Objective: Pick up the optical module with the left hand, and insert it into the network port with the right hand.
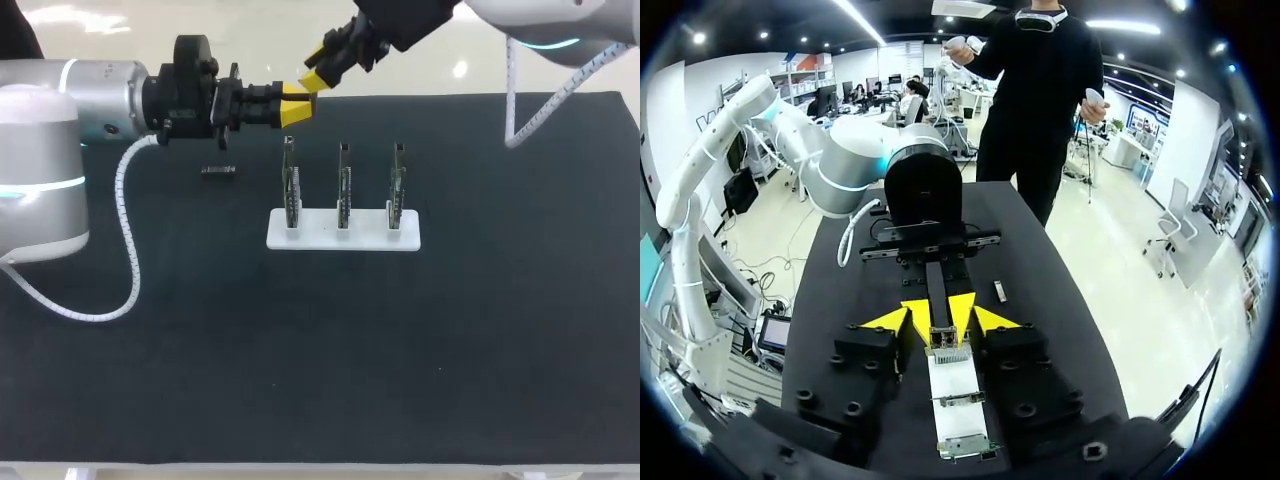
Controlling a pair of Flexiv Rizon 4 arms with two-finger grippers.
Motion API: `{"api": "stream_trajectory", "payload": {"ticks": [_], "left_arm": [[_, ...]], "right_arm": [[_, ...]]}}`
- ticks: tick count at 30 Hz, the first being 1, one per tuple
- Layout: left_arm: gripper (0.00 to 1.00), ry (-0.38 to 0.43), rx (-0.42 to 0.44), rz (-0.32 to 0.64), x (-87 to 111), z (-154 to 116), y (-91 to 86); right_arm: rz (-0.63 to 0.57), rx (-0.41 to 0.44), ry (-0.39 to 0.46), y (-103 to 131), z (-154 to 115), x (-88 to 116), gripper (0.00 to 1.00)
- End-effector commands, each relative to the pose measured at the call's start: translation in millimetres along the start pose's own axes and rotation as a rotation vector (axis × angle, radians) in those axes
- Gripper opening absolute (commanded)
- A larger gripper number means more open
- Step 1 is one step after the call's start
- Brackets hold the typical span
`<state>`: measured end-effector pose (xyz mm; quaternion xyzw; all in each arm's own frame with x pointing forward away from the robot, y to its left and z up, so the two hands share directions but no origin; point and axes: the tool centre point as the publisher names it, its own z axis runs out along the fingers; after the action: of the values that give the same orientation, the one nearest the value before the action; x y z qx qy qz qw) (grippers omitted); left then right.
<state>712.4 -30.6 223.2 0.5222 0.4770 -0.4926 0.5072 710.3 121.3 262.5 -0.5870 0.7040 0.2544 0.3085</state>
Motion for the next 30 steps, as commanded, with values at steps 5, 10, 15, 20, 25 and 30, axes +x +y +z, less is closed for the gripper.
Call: {"api": "stream_trajectory", "payload": {"ticks": [5,10,15,20,25,30], "left_arm": [[0.00,-0.001,0.000,0.001,0.5,0.0,0.5],[0.00,-0.001,0.000,0.001,0.5,0.0,0.5],[1.00,-0.001,0.000,0.001,0.5,0.0,0.5],[1.00,-0.001,0.000,0.001,0.5,0.0,0.5],[1.00,-0.001,0.000,0.001,0.5,0.0,0.5],[1.00,0.039,-0.037,0.012,-1.7,-7.0,1.7]], "right_arm": [[-0.006,-0.008,0.007,-3.7,0.2,-3.0,0.00],[-0.008,-0.009,0.009,-3.6,1.5,-3.5,0.00],[-0.009,-0.009,0.010,-3.6,1.8,-3.6,0.00],[-0.009,-0.011,0.013,-3.5,1.7,-3.9,0.00],[-0.011,-0.013,0.014,-4.0,1.1,-3.8,0.00],[-0.015,-0.014,0.014,-5.3,1.1,-2.0,0.00]]}}
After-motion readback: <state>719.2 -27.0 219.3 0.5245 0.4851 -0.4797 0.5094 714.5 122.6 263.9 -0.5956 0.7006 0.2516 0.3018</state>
